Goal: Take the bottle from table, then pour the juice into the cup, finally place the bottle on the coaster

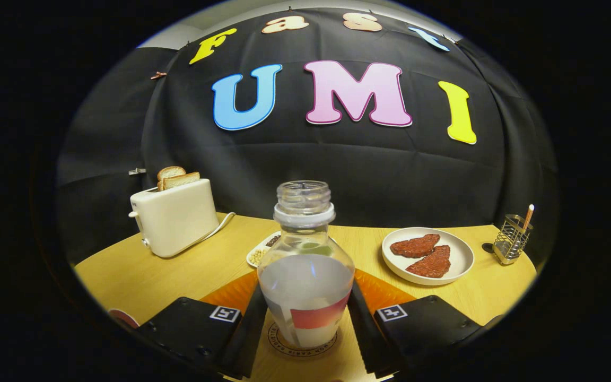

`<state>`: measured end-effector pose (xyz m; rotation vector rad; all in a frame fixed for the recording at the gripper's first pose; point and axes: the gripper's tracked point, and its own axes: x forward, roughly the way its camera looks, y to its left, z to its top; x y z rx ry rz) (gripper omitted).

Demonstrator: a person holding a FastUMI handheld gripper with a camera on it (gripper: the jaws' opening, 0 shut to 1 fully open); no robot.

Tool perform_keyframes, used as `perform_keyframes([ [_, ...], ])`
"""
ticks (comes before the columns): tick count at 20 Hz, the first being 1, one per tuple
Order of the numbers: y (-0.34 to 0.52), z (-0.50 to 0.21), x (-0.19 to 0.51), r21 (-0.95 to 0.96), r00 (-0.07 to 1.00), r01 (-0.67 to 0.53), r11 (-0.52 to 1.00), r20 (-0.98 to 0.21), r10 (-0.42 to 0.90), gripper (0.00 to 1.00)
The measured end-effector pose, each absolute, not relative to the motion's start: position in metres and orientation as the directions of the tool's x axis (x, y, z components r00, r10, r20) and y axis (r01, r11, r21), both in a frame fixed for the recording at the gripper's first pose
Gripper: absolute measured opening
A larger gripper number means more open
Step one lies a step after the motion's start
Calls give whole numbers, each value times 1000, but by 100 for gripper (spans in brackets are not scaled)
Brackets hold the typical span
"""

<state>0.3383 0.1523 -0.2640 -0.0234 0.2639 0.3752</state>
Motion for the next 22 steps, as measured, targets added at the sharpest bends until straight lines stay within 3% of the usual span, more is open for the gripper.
perform_keyframes([
  [1,151,-265,338,17,896,-364,931,-265,355,80],
  [3,148,-267,335,8,895,-359,933,-282,346,100],
  [11,140,-247,290,53,857,-350,935,-385,342,99],
  [22,108,-148,220,31,883,-289,957,-377,279,99],
])
